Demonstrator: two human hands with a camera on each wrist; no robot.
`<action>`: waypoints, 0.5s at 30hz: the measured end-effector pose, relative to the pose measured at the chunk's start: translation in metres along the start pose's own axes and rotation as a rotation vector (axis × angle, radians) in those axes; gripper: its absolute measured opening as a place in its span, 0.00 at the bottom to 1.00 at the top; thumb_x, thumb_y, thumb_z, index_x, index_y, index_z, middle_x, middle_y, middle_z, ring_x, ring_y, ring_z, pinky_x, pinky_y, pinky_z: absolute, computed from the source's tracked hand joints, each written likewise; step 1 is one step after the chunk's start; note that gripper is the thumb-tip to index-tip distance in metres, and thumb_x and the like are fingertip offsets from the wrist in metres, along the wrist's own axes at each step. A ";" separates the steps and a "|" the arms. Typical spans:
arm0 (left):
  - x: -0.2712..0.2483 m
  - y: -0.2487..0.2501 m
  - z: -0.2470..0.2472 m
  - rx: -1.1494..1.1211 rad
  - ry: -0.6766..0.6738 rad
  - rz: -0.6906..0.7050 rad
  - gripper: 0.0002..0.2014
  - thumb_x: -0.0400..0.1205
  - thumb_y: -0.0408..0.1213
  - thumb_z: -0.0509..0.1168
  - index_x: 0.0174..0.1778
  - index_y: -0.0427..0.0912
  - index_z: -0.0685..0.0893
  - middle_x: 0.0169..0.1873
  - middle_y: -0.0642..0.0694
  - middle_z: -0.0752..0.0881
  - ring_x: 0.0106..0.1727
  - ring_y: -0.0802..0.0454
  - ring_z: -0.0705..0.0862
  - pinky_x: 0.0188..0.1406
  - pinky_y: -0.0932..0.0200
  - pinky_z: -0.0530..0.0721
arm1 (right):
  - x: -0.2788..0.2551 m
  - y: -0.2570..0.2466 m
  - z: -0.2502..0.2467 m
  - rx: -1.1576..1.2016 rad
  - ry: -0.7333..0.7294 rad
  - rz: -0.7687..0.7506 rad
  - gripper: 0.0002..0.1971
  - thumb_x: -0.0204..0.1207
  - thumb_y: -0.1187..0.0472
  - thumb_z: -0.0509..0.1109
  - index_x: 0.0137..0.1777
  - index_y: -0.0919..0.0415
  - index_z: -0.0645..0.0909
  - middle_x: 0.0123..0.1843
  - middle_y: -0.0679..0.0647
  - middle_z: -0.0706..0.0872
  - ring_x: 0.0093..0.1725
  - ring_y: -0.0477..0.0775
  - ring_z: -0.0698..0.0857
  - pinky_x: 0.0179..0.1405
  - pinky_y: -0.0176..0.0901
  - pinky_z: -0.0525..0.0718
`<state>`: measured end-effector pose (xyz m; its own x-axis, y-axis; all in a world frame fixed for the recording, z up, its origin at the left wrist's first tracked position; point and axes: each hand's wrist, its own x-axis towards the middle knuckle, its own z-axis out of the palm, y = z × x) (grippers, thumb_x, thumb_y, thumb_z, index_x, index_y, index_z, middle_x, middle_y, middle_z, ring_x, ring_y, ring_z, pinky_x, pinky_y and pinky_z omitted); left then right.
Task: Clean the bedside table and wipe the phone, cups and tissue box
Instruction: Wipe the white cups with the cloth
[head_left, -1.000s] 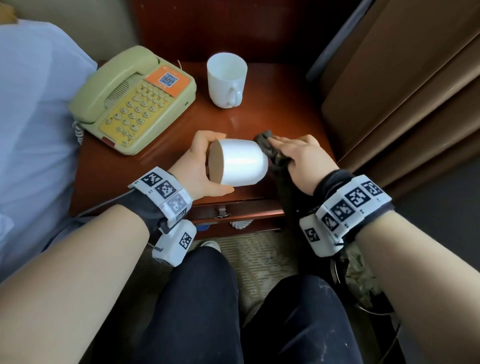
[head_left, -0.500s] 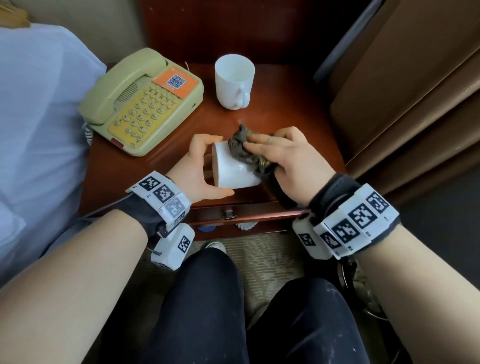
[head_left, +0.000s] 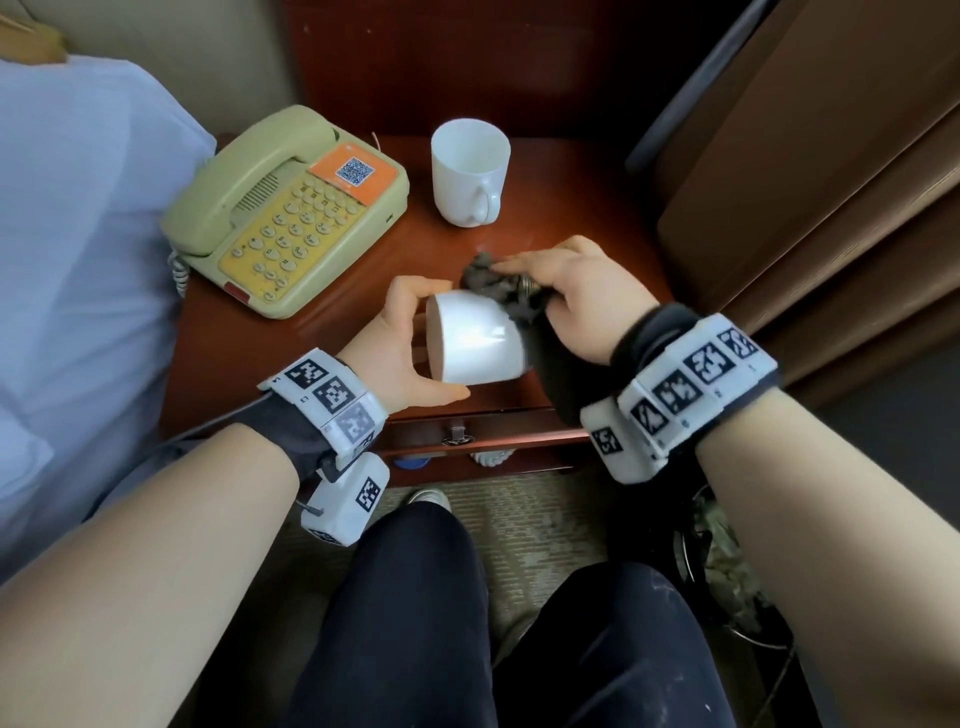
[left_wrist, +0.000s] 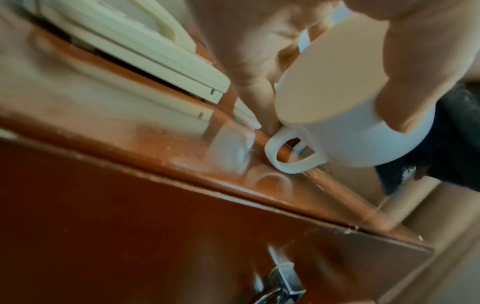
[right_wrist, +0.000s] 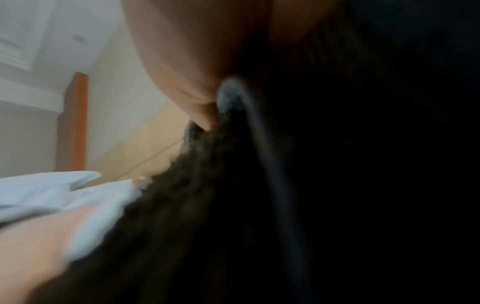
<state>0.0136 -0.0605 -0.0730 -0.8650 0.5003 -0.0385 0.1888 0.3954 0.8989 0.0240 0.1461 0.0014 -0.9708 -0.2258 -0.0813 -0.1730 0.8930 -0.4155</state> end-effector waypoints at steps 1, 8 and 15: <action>0.000 0.001 0.001 0.039 -0.040 0.034 0.46 0.54 0.52 0.74 0.66 0.57 0.57 0.68 0.51 0.68 0.70 0.49 0.74 0.65 0.43 0.80 | 0.008 0.005 -0.003 -0.053 -0.099 0.109 0.27 0.77 0.71 0.52 0.71 0.48 0.75 0.69 0.56 0.76 0.63 0.61 0.77 0.67 0.43 0.73; 0.002 0.003 0.002 0.115 -0.039 0.013 0.48 0.61 0.33 0.81 0.70 0.48 0.57 0.67 0.50 0.67 0.70 0.50 0.73 0.67 0.43 0.79 | -0.007 0.037 -0.003 -0.015 -0.298 0.310 0.25 0.78 0.74 0.52 0.70 0.54 0.75 0.66 0.57 0.81 0.67 0.58 0.77 0.63 0.40 0.72; 0.005 0.018 0.006 0.197 -0.090 -0.051 0.48 0.62 0.32 0.80 0.73 0.46 0.58 0.71 0.44 0.68 0.69 0.49 0.74 0.65 0.44 0.80 | -0.020 0.049 -0.013 0.029 -0.036 0.312 0.24 0.76 0.74 0.54 0.70 0.57 0.75 0.63 0.61 0.83 0.63 0.62 0.80 0.61 0.42 0.75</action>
<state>0.0150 -0.0464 -0.0593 -0.8325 0.5390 -0.1283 0.2405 0.5602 0.7927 0.0325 0.1989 -0.0058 -0.9696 0.0431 -0.2410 0.1376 0.9101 -0.3908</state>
